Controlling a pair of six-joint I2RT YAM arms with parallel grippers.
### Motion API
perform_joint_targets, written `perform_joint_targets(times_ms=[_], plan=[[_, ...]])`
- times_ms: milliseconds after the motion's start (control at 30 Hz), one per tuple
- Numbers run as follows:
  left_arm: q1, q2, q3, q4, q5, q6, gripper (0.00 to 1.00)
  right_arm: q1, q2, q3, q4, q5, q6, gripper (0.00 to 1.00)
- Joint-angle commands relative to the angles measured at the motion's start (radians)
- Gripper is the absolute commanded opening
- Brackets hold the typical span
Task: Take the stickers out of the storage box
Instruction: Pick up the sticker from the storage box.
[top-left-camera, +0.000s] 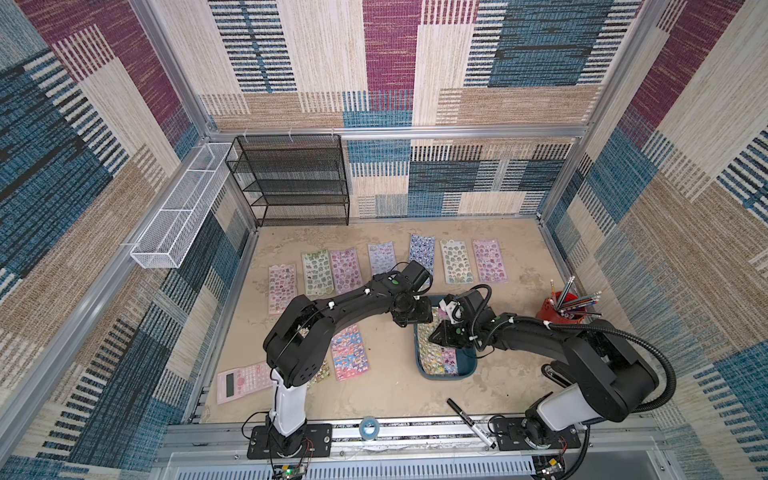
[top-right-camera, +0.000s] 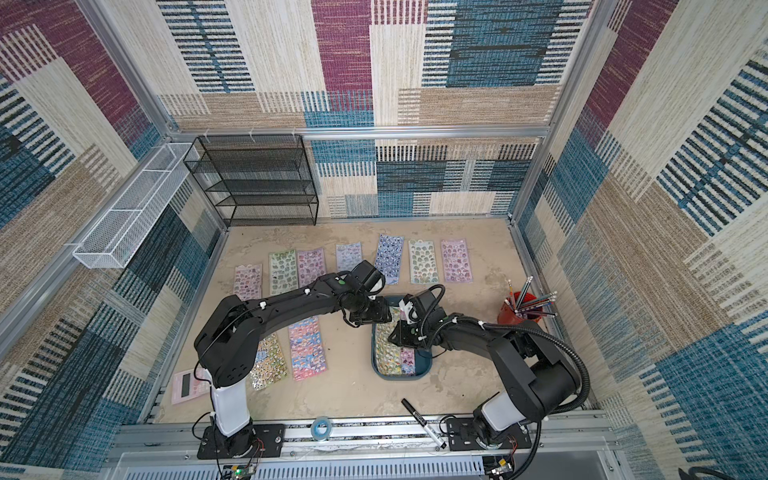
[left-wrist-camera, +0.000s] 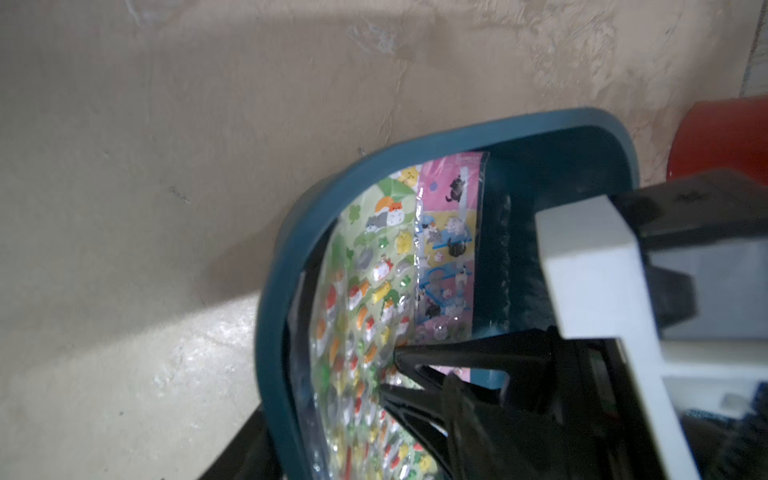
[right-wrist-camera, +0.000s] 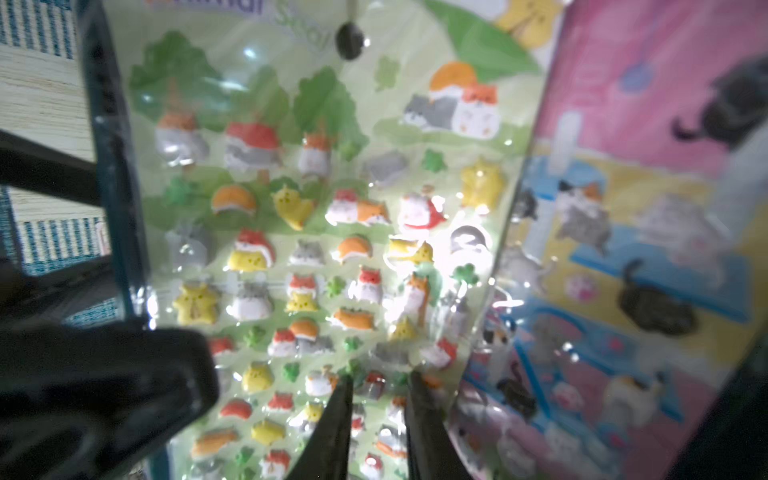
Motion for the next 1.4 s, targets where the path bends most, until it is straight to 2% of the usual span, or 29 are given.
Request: perform_joint_targets(times_ms=[0, 100, 300, 400, 467, 600, 700, 767, 900, 1033, 1367], plan=[[-0.002, -0.005, 0.02, 0.006, 0.029, 0.032, 0.58, 0.002, 0.017, -0.026, -0.025, -0.004, 0.057, 0.27], [-0.001, -0.033, 0.034, -0.036, -0.01, 0.047, 0.63, -0.004, 0.028, -0.035, -0.008, 0.001, 0.065, 0.27], [0.006, -0.127, 0.045, -0.154, -0.17, 0.063, 0.67, -0.011, 0.052, -0.052, 0.02, 0.001, 0.073, 0.28], [0.005, -0.168, 0.031, -0.159, -0.181, 0.059, 0.67, -0.01, 0.06, -0.053, 0.022, 0.003, 0.071, 0.28], [0.004, -0.175, 0.027, -0.155, -0.162, 0.057, 0.62, -0.012, 0.062, -0.054, 0.02, 0.005, 0.07, 0.28], [-0.004, -0.152, 0.038, -0.144, -0.122, 0.064, 0.44, -0.012, 0.063, -0.052, 0.011, 0.016, 0.063, 0.28], [-0.014, -0.121, 0.063, -0.144, -0.111, 0.072, 0.4, -0.014, 0.062, -0.051, 0.004, 0.026, 0.06, 0.28], [-0.022, -0.102, 0.081, -0.149, -0.118, 0.078, 0.42, -0.014, 0.061, -0.05, 0.002, 0.028, 0.059, 0.28], [-0.035, -0.051, 0.134, -0.204, -0.174, 0.091, 0.52, -0.015, 0.062, -0.046, -0.002, 0.029, 0.055, 0.28], [-0.055, 0.001, 0.194, -0.261, -0.221, 0.106, 0.58, -0.017, 0.064, -0.042, -0.009, 0.036, 0.051, 0.28], [-0.079, 0.075, 0.264, -0.323, -0.279, 0.103, 0.6, -0.024, 0.066, -0.042, -0.015, 0.037, 0.042, 0.28]])
